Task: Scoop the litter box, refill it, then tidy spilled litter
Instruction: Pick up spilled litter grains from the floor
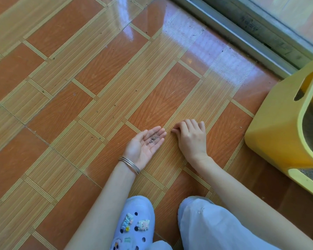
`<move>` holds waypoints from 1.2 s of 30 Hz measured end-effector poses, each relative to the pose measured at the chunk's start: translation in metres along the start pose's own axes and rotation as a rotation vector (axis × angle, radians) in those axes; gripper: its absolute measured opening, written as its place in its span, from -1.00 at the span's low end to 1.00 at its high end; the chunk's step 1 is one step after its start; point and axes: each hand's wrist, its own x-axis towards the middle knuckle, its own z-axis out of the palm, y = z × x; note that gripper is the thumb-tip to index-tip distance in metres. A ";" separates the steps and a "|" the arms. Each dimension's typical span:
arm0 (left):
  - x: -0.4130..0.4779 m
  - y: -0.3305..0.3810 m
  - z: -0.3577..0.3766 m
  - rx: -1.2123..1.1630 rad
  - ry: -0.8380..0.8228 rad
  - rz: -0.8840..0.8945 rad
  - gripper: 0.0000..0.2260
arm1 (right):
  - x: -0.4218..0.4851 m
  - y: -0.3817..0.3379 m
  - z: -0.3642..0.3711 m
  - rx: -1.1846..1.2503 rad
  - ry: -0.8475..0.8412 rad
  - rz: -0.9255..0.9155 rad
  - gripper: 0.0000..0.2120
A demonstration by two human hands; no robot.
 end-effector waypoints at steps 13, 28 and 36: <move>0.000 -0.006 0.013 -0.053 -0.054 -0.030 -0.68 | 0.000 0.007 -0.041 0.513 -0.084 0.223 -0.83; -0.002 0.008 -0.010 -0.057 -0.052 0.003 -0.69 | 0.008 0.014 -0.015 0.357 -0.179 0.238 -0.80; 0.000 0.004 -0.005 -0.033 -0.061 -0.016 -0.69 | 0.005 0.008 -0.012 0.380 -0.149 0.244 -0.89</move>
